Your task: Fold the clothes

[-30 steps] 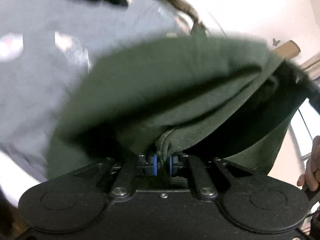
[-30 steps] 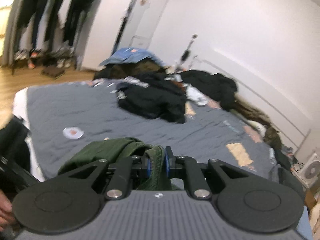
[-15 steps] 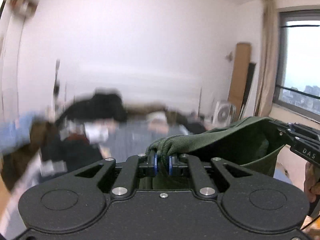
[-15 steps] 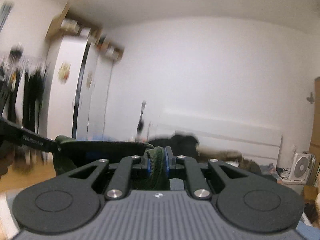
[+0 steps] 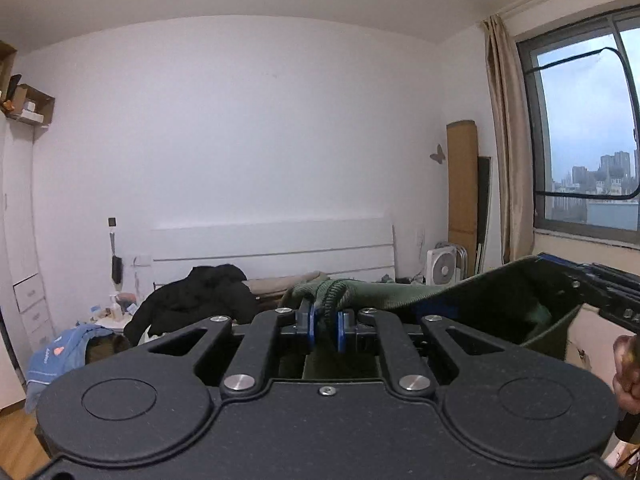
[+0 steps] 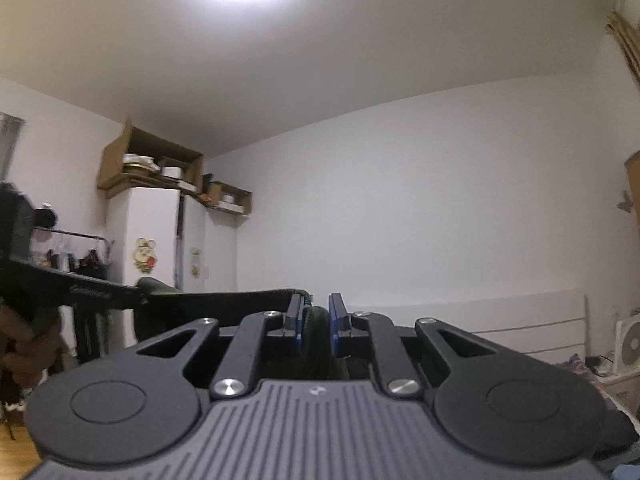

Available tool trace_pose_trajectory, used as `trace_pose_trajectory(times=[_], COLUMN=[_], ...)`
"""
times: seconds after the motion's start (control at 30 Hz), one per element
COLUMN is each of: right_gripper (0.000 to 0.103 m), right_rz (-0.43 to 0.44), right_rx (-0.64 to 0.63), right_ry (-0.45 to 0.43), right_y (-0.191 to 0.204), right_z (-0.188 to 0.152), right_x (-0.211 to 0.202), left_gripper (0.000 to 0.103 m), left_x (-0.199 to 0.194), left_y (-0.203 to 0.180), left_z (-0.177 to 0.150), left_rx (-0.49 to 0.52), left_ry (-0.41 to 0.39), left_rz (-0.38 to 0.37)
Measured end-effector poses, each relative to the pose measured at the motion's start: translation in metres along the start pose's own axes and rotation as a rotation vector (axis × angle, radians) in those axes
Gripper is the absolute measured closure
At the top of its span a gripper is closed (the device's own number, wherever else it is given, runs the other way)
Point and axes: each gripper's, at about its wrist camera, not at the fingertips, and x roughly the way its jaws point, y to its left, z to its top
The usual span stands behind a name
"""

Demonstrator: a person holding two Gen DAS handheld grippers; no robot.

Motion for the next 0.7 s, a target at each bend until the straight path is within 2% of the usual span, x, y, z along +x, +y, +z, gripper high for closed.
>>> trace_pose_trajectory(times=[0.07, 0.1, 0.23, 0.33, 0.47, 0.6, 0.67, 0.7], right_gripper=[0.092, 0.101, 0.103, 0.103, 0.103, 0.096, 0.083, 0.065], right_rz=[0.006, 0.010, 0.014, 0.024, 0.073, 0.124, 0.153, 0.164], right_rx=[-0.021, -0.033, -0.077, -0.097, -0.091, -0.085, -0.090, -0.104], right_ry=[-0.032, -0.048, -0.087, -0.027, 0.123, 0.249, 0.289, 0.308], right_y=[0.008, 0.011, 0.015, 0.013, 0.004, -0.003, -0.006, -0.007], right_z=[0.007, 0.012, 0.035, 0.029, -0.018, -0.063, -0.085, -0.096], right_x=[-0.009, -0.013, -0.023, -0.012, 0.014, 0.027, 0.022, 0.018], left_gripper=[0.093, 0.093, 0.093, 0.093, 0.094, 0.094, 0.094, 0.094], left_x=[-0.001, -0.003, -0.001, 0.024, 0.059, 0.081, 0.086, 0.087], left_y=[0.004, 0.005, 0.005, -0.007, -0.018, -0.020, -0.016, -0.014], left_z=[0.001, 0.002, 0.006, -0.005, -0.031, -0.051, -0.058, -0.059], left_rx=[0.006, 0.008, 0.026, 0.053, 0.071, 0.082, 0.082, 0.082], left_ry=[-0.005, -0.010, -0.023, 0.018, 0.097, 0.145, 0.157, 0.161], left_rz=[-0.007, -0.013, -0.043, -0.053, -0.091, -0.104, -0.102, -0.102])
